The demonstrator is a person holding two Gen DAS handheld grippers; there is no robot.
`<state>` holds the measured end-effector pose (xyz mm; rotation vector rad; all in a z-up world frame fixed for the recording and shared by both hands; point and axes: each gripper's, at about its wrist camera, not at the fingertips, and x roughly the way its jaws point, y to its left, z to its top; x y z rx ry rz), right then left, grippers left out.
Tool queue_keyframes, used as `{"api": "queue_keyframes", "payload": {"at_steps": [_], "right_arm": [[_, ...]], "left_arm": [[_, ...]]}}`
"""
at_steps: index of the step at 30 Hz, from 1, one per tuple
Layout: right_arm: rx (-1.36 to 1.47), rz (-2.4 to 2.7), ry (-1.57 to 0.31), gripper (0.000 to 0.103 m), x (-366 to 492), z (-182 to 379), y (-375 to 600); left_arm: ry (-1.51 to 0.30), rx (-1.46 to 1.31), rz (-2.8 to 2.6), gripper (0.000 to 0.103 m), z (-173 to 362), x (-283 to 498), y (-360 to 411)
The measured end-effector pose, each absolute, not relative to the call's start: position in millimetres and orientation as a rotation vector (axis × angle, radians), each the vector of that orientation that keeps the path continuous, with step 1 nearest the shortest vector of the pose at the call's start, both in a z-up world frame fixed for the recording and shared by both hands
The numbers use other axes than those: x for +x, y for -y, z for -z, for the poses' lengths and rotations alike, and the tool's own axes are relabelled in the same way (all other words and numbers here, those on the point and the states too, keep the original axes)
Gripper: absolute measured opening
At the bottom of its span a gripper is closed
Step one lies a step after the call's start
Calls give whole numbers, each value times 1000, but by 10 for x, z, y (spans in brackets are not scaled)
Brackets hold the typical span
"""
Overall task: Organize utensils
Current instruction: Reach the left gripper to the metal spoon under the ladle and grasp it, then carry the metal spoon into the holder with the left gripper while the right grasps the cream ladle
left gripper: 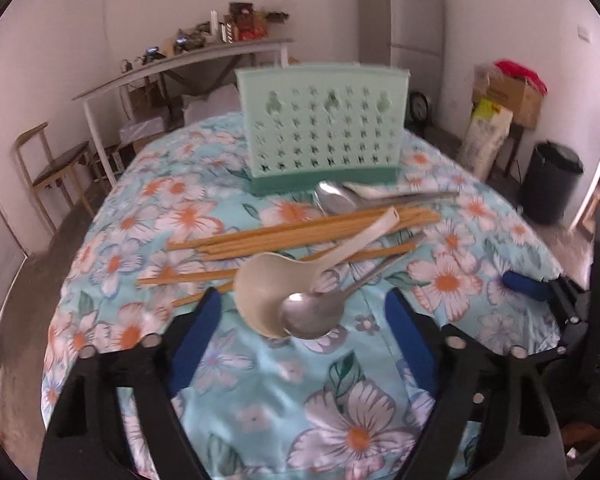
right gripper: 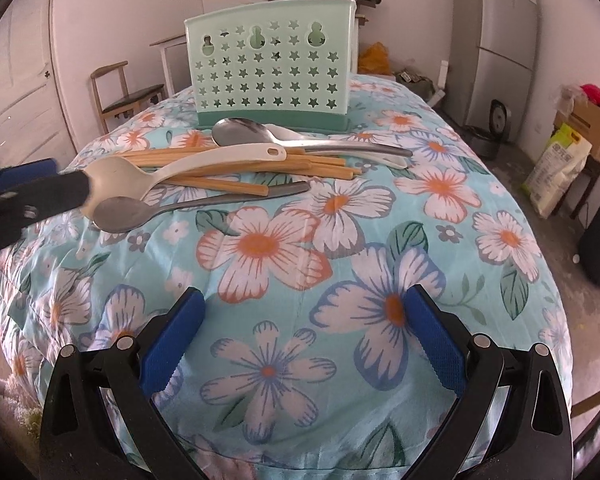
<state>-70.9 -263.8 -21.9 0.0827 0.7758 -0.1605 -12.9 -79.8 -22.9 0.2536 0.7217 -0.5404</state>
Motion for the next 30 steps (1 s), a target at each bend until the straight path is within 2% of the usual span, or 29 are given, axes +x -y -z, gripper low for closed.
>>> {"api": "queue_keyframes", "payload": {"at_steps": [3,6,14,20,25,28,30], "right_arm": [[79,159,-773,96,-708,222,2637],[78,156,-776,95,-710,223,2641],[70,149,-781,96,-710,225,2654],[66,144,-796,95,-677,214,2658],[84,162,-781,96,-681,224,2644],[98,172,-773,96,-692,229,2653],[109,171,-768,96,-704,229,2667]], "left_arm": [[-801,256,536,50,344,41,840],[-884,215,537,41,439,212,774],[-1016,30,619,41,522,386,630],[-1001,-84,768,41,477,286,558],[-983,-27,753,41,599,221,686],[-930,8,730,38,639,164,774],[-906,21,708,31,656,158,814]]}}
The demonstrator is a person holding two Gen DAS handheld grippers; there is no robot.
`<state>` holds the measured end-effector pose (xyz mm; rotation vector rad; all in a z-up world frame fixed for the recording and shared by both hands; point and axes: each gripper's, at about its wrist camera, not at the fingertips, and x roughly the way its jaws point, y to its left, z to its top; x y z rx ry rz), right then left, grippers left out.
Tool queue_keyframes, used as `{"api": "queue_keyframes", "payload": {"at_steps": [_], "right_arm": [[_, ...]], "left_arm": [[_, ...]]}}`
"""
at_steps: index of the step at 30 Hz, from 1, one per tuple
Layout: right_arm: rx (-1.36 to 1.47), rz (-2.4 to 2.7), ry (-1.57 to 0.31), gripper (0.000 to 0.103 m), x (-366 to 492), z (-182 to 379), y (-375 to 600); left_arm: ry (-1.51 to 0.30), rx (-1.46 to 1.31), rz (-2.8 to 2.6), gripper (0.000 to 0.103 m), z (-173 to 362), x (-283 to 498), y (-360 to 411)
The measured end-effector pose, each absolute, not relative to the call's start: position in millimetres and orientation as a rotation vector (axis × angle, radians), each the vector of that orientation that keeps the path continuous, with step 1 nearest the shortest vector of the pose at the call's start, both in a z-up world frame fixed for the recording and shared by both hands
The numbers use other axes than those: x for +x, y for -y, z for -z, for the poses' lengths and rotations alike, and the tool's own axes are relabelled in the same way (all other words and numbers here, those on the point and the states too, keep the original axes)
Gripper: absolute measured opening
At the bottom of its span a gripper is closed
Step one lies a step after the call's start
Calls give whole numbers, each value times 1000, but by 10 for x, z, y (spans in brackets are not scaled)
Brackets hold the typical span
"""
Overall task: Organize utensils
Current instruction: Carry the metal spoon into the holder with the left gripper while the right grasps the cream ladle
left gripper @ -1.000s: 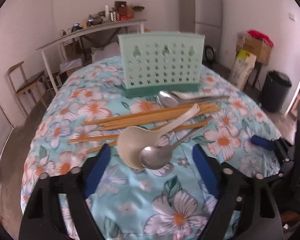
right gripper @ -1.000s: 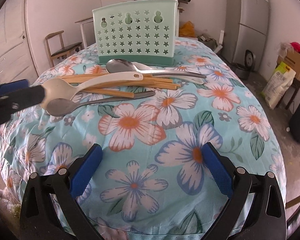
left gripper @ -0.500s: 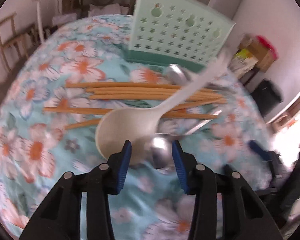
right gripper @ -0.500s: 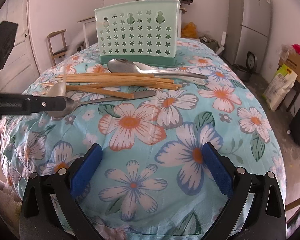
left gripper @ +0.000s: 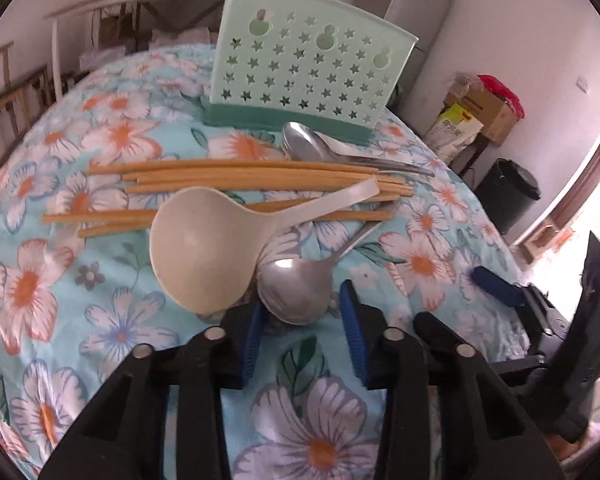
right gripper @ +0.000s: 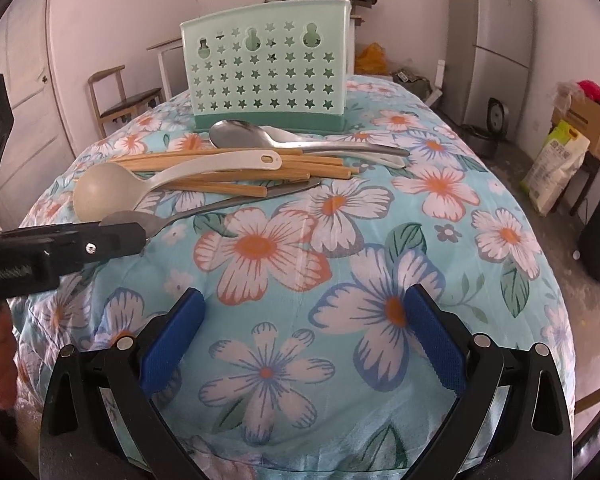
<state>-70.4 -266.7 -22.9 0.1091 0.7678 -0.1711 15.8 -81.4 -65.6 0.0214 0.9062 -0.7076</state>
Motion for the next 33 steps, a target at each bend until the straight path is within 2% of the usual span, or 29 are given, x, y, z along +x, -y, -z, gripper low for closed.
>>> {"api": "queue_keyframes", "payload": {"at_steps": [5,9,14,23,27,33], "right_arm": [[120,169,-757,96,-735,229,2672],[127,137,-755,96,-783,215,2707],[109,132,-802,95,-837,96,2743],[-22,36,-685,94,-838,-210,2305],[-118,-48,-656,89,-682,-256,1910],[-272,-125,-638,73,-368,-263,1353]], "left_arm": [[-916,-104,682,10,692,274,688],[-912,-146,711,4,683,243,583],[-873,-181,761,2,434,125,302],[-752,-366,780,2,-43,142,-475],[-664,-438,754,2,-242,197,-834],[-578,-501,671,2,-343,345,-1222]]}}
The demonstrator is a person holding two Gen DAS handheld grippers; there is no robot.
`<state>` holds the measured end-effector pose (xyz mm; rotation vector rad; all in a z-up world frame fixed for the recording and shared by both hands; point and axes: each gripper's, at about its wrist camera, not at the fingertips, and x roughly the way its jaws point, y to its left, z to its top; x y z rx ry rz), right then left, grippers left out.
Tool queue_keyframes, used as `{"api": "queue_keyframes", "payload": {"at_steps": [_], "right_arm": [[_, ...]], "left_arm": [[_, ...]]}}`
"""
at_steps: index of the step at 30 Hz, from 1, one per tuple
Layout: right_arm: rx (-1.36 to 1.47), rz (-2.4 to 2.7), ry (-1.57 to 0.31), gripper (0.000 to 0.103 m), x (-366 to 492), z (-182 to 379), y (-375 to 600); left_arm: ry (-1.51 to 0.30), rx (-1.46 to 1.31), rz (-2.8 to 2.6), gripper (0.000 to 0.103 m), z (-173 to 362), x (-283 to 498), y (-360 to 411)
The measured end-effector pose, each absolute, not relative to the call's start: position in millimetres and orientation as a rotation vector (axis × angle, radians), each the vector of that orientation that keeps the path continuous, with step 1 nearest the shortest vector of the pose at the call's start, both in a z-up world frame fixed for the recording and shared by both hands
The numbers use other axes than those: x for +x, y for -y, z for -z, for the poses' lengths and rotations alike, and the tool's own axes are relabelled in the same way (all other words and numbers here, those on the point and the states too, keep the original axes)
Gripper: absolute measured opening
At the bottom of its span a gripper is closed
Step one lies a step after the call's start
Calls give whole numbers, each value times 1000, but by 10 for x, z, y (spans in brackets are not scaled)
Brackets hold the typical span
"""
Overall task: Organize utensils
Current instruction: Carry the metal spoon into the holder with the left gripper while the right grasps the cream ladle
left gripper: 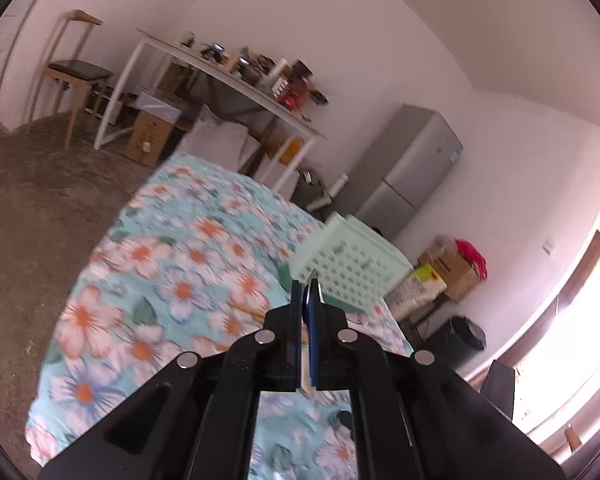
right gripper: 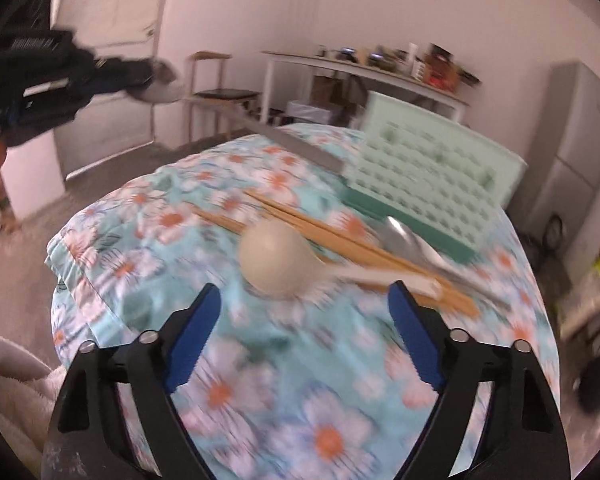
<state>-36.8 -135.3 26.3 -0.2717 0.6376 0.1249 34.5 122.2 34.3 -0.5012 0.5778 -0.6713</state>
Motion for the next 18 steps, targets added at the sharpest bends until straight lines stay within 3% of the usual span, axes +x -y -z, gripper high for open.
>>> {"api": "queue_keyframes", "payload": {"at_steps": [2,10,15,18], "right_arm": [[-313,-129,-647,63,-279,-225,1248],[-388,-87,-745,46,83,-30,1044],[-333,-75,-810,16,182,33,1129],[-304,-86,-804,8,157,-37,1173]], "left_arm": [[-574,-526,666,2,-322,386,-1294],[-581,-554,659,2,-179,506,-1396],[-573,-562,668,2,-145,567,-1400],[-561,-561,680,2,-176,609,-1382]]}}
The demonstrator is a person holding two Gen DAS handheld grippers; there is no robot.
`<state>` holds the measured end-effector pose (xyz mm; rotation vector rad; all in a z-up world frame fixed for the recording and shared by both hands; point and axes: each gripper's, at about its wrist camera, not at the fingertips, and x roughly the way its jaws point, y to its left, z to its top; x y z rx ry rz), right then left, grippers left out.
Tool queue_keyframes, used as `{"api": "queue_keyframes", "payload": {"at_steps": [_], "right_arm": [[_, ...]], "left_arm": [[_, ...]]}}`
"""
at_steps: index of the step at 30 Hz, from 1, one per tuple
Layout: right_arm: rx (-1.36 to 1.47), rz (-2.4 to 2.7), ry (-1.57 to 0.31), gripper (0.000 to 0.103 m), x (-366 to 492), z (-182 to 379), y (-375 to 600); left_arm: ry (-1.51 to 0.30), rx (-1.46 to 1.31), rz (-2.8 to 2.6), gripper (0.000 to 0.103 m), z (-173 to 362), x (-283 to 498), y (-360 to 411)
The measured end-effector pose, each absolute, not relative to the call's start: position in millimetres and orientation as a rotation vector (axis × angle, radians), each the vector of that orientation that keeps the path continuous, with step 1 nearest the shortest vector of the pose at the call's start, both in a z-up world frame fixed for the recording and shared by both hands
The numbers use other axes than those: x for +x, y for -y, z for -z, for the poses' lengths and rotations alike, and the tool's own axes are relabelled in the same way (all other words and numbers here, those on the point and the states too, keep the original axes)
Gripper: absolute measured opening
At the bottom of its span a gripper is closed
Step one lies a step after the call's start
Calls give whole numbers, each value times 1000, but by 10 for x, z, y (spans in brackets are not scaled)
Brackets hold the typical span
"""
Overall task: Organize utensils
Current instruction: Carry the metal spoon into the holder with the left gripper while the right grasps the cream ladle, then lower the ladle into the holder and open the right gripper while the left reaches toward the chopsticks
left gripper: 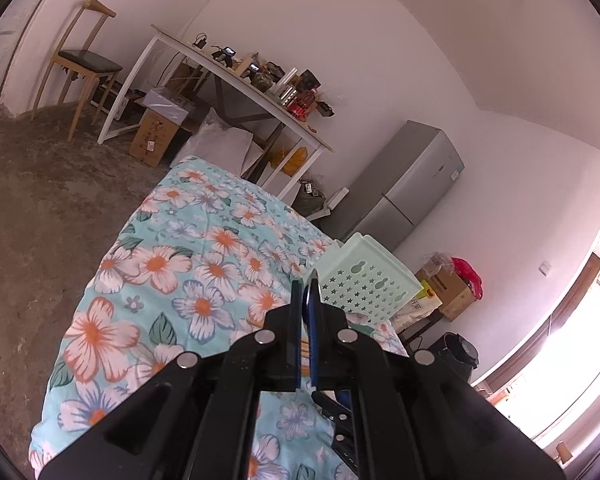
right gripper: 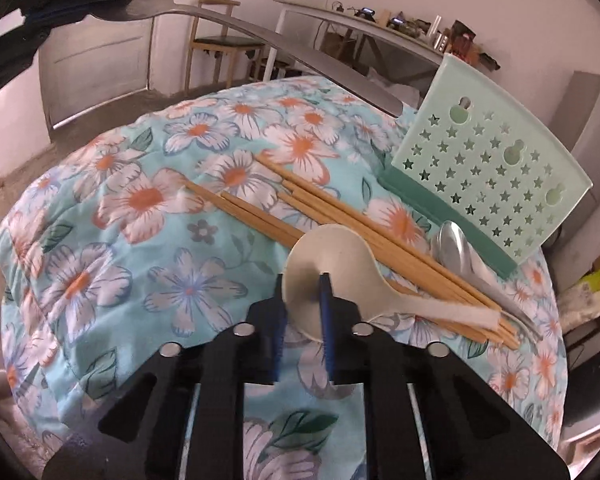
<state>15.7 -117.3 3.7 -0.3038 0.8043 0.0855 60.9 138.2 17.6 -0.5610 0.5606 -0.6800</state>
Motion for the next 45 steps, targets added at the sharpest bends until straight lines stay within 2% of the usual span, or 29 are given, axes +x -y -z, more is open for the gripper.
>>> {"api": "queue_keyframes", "payload": {"at_steps": [8,15,20,26,32,37,40,42,45], "right_arm": [[-26,-146,-756,6,49,-566,1653],[181,-140,-636,3,-184,-1013,2199],[237,-144,-581,3,-266,-1115,2427],[299,-183,-573,3,-295,-1064,2644],[355,-215,-540,3,-294,-1051,2808],[407,-233,-506,3,-346,-1130,3020],[431,-238,-480,3,-406,-1233,3146],[445,-242,-462,3,-440,-1308,3223],[458,-252,-429,3,-476,-1468,3332]], "left_arm": [[-446,-533,744,2,-559,711,-1246],[-374,-393,774,2,-1038,981,-751],[-366,-272,719,2,-1189,1221,-365],[-389,-101,650,2,-1226,1476,94],[-485,79,611,3,-1120,1705,614],[-531,83,634,6,-1038,1787,822],[-522,29,642,26,-1027,1828,835],[-498,-10,639,46,-1042,1808,816],[-455,-60,630,57,-1068,1747,762]]}}
